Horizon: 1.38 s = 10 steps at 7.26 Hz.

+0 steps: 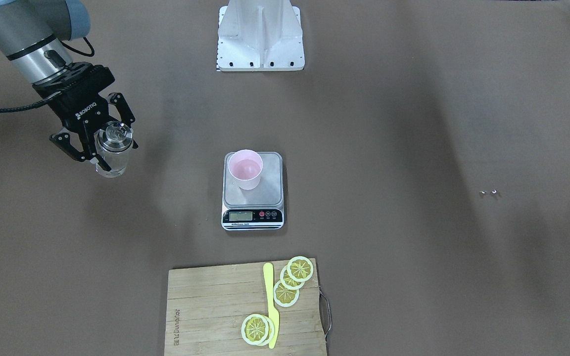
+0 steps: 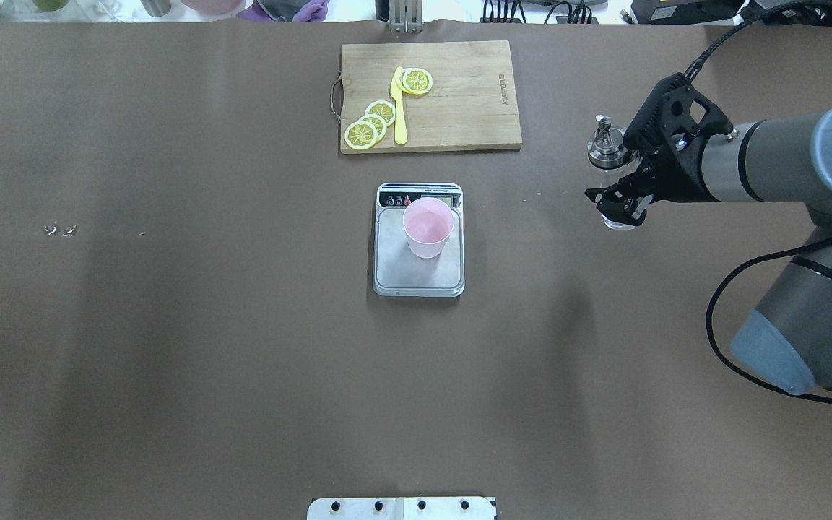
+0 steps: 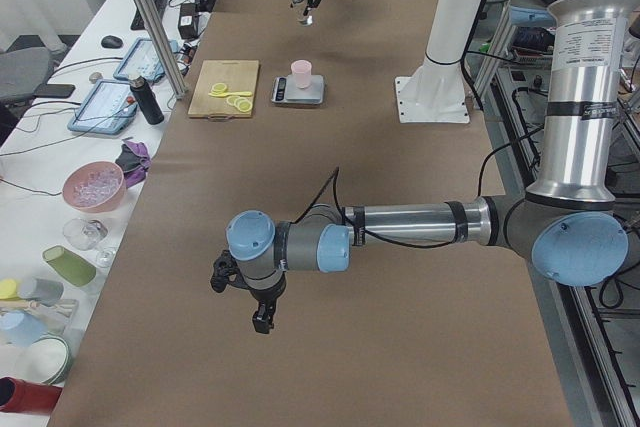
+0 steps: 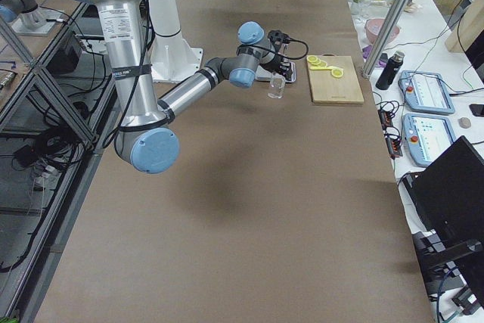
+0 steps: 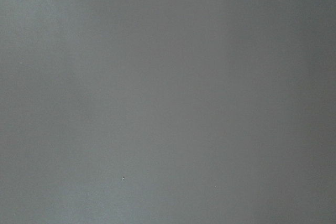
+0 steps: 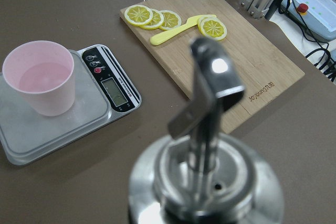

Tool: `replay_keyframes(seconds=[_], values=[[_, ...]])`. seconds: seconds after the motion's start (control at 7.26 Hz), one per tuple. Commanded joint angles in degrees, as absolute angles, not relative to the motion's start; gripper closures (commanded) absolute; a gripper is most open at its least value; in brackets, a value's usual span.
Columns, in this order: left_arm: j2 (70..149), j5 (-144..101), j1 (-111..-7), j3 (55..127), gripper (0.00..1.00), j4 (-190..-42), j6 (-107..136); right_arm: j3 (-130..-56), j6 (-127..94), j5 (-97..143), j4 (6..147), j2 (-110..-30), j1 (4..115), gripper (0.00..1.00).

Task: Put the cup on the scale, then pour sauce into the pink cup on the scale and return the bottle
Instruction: 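Lift the glass sauce bottle with the right gripper toward the scale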

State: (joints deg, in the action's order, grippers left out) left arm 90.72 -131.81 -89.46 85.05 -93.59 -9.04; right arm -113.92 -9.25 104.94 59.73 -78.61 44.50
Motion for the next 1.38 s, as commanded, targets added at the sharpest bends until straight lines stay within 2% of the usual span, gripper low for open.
replay_keyframes(seconds=[0.0, 0.41, 0.83, 1.24], values=[[90.7, -132.2, -89.5, 84.8, 0.01, -93.7, -8.9, -116.4, -6.3, 101.0, 71.4, -75.2, 41.8, 0.67], [90.7, -131.8, -91.8, 85.1, 0.01, -93.6, -8.5, -116.5, -5.2, 97.8, 82.2, -72.0, 39.9, 0.67], [89.1, -132.2, -91.7, 86.5, 0.01, -94.0, -8.7, -116.1, -5.2, 94.6, 93.7, -65.0, 38.4, 0.67], [89.5, -132.3, -91.6, 87.4, 0.01, -94.0, -8.5, -114.6, -4.0, 92.6, 95.5, -62.9, 37.7, 0.67]])
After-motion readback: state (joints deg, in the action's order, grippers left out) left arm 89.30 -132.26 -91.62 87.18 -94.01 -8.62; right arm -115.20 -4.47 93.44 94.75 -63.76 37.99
